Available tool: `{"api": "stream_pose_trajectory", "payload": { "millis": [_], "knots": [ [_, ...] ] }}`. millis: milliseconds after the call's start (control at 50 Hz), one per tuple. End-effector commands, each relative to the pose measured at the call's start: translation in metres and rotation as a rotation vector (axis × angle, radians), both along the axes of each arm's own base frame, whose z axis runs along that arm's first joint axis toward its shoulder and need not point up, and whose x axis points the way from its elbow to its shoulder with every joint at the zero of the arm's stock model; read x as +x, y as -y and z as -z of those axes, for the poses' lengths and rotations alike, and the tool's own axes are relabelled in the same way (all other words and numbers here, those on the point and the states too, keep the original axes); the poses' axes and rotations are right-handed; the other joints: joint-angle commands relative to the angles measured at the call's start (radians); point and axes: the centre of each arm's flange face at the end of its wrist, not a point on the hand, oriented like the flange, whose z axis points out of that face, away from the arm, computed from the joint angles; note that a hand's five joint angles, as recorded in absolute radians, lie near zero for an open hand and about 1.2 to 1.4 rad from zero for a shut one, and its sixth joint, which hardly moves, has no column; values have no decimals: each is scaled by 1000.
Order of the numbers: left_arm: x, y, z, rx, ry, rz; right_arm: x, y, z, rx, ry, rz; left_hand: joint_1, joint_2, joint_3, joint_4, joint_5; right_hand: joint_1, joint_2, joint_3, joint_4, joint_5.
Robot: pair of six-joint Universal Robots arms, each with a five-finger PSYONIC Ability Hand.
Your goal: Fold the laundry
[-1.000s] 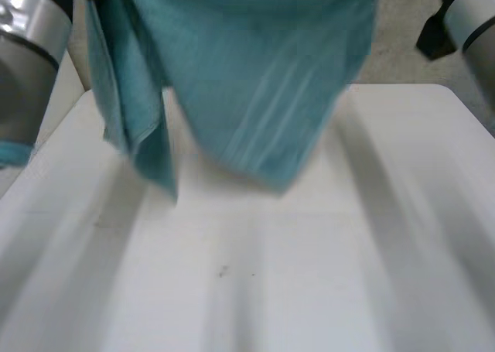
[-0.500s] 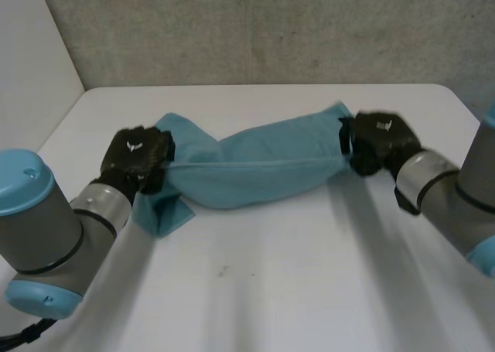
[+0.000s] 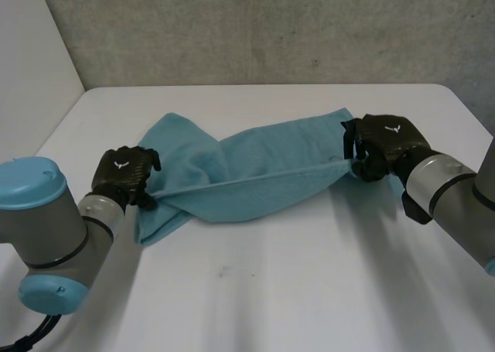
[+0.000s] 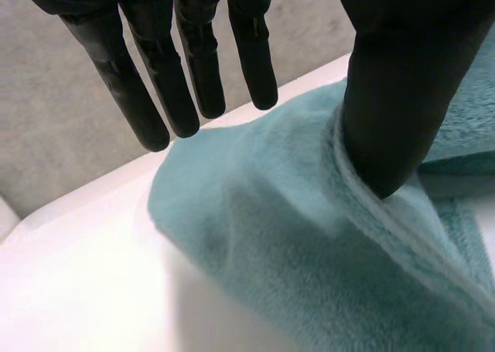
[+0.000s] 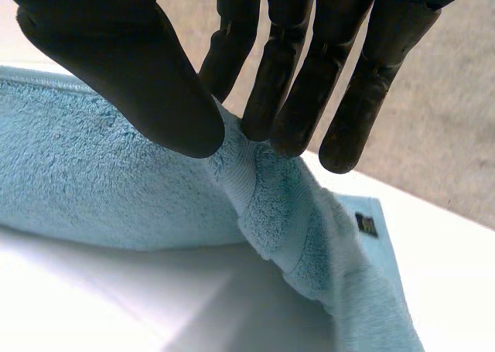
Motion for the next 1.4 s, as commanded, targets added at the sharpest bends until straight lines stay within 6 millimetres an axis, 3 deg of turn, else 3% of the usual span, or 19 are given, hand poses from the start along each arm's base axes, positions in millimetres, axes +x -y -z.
{"api": "stream_pose_trajectory", "payload": {
  "millis": [20,160,220,260,320,400,420,440,460,480,520,540,580,760,900,1160,1260,1300,1400],
  "knots": [
    [3,2,7,18,12,-27,-12,14,15,42,-8,44,83,87,84,88,90,408,212,211,204,226],
    [3,0,14,44,22,-26,-14,16,16,61,29,68,124,128,125,129,131,408,212,211,204,226],
    [4,-1,15,47,28,-25,-16,19,15,57,34,78,283,286,284,288,289,408,212,211,204,226],
    [4,-1,14,42,47,-24,-22,24,16,52,38,96,700,704,701,705,707,408,212,211,204,226],
    [5,-1,11,31,56,-23,-23,25,17,52,38,99,802,806,803,807,808,408,212,211,204,226],
    [6,1,-10,-27,48,-28,-22,25,20,61,36,97,802,806,803,807,809,408,212,211,204,226],
    [6,1,-22,-63,36,-29,-22,26,24,73,33,95,802,806,803,807,809,351,155,154,147,168],
    [6,1,-23,-63,36,-29,-22,26,25,73,33,95,802,806,803,807,809,351,154,154,146,168],
    [6,0,-34,-95,25,-30,-24,30,31,92,28,110,802,806,803,807,809,127,-70,-70,-78,-56],
    [6,0,-34,-95,25,-30,-24,30,31,92,28,110,802,806,803,807,809,124,-72,-72,-80,-58],
    [6,0,-53,-149,7,-29,-24,33,40,133,32,119,802,806,803,807,809,-247,-443,-444,-451,-429],
    [6,0,-53,-149,7,-29,-24,33,40,133,32,120,802,806,803,807,809,-248,-445,-445,-453,-431],
    [6,-1,-64,-179,-1,-28,-30,34,44,175,42,143,802,806,803,807,809,-468,-664,-664,-672,-650],
    [7,-4,-71,-191,-4,-26,-58,34,57,279,74,232,802,806,803,807,809,-621,-818,-818,-826,-804],
    [9,-1,-73,-197,-5,-31,-76,32,69,287,76,292,802,806,803,807,809,-615,-812,-812,-820,-798],
    [8,2,-69,-189,-4,-31,-74,46,86,223,65,310,802,806,803,807,809,-501,-697,-698,-705,-684],
    [9,2,-67,-182,-2,-33,-77,63,98,202,53,354,802,806,803,807,809,-169,-365,-366,-374,-352],
    [9,2,-66,-177,-1,-32,-77,75,103,193,50,361,802,806,803,807,809,405,208,208,200,222],
    [10,3,-65,-176,2,-35,-76,87,96,162,59,353,802,806,803,807,809,408,212,211,204,226]
  ]
}}
